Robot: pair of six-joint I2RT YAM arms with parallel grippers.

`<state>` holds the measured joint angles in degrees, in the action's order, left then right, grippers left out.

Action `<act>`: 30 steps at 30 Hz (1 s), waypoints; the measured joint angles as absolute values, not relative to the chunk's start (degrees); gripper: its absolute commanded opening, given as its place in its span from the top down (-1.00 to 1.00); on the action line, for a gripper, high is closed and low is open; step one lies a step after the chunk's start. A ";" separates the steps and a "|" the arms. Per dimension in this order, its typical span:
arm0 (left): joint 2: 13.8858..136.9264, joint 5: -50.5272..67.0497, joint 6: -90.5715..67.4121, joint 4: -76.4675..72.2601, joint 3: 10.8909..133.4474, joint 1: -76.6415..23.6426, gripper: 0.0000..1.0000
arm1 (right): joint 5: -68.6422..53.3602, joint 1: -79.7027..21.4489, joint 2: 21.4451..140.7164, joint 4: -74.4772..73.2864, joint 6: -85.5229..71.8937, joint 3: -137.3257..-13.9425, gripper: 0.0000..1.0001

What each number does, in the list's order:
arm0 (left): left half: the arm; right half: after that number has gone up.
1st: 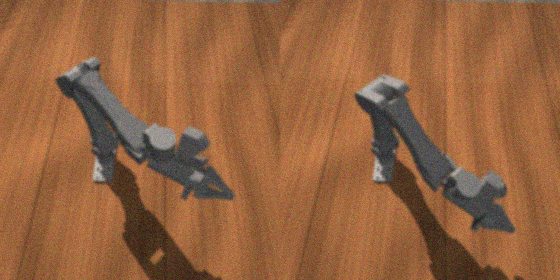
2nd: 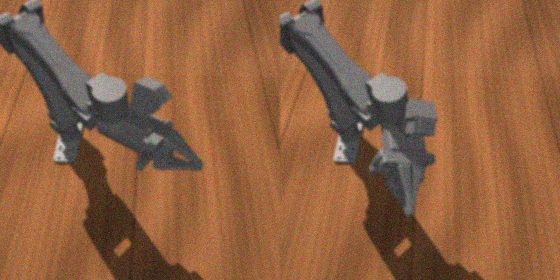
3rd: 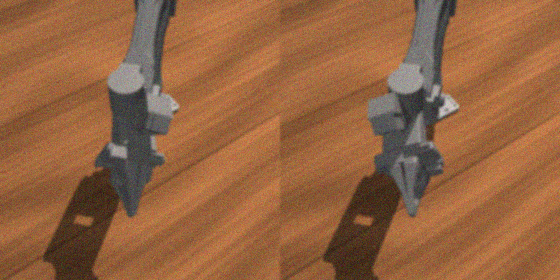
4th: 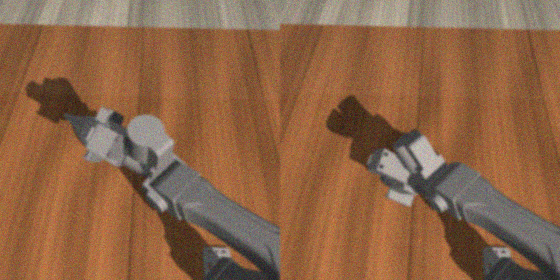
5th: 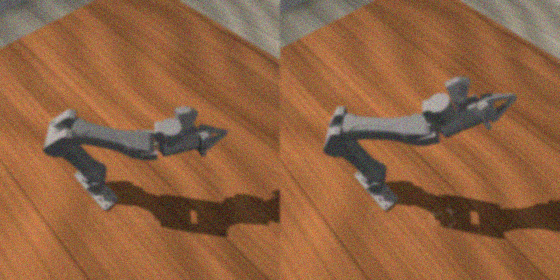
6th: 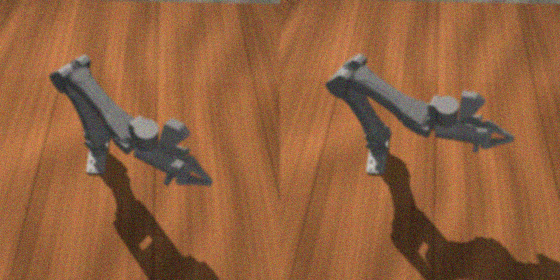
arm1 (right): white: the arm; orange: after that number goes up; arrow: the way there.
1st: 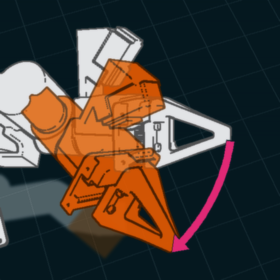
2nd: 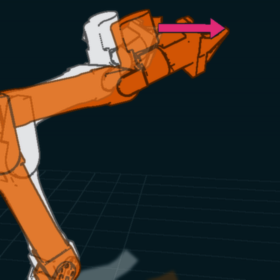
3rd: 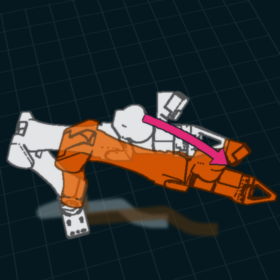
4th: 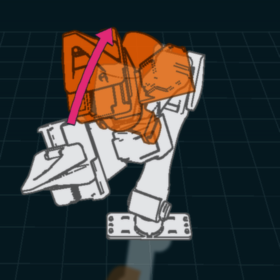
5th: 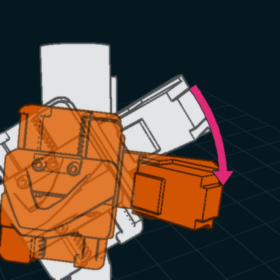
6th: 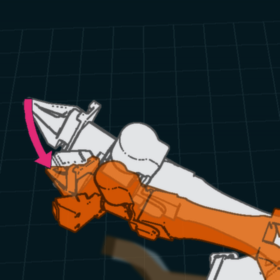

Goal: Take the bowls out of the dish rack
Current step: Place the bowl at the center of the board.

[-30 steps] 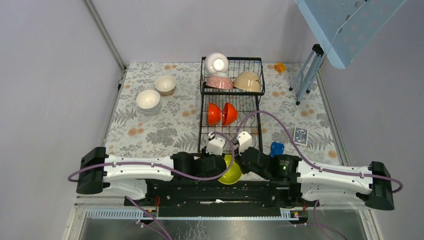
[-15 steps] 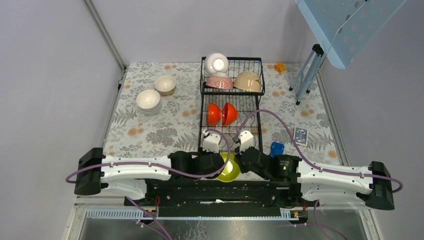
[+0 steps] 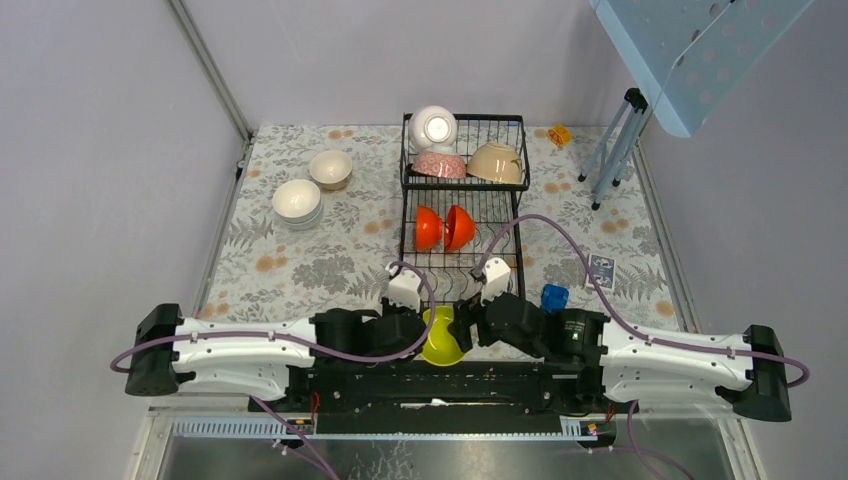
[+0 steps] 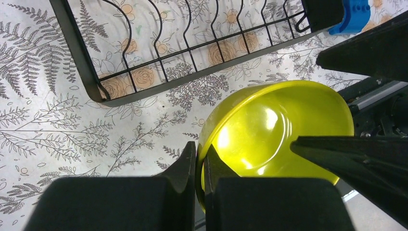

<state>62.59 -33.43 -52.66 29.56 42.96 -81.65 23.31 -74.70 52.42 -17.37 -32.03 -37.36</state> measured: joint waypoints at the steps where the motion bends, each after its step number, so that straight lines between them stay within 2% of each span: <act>1: 62.11 -33.67 -52.90 29.39 42.68 -81.67 1.00 | 23.07 -74.70 52.23 -17.39 -32.71 -37.69 -0.96; 13: 58.54 -38.02 -56.31 29.10 41.17 -81.67 1.00 | 23.57 -74.70 44.10 -17.26 -40.97 -38.76 -0.99; 19: 56.53 -40.84 -63.26 30.37 40.84 -81.67 1.00 | 24.58 -74.72 40.97 -15.49 -44.88 -34.41 -0.84; 24: 57.95 -43.86 -70.96 33.36 42.11 -81.67 1.00 | 24.53 -74.72 45.32 -12.99 -45.41 -34.33 -0.71; 28: 61.08 -46.65 -77.71 37.76 44.75 -81.65 1.00 | 24.62 -74.72 48.12 -11.90 -45.43 -34.46 -0.95; 30: 61.25 -48.03 -79.70 39.53 45.21 -81.30 1.00 | 24.93 -74.72 48.34 -11.92 -45.45 -34.46 -0.99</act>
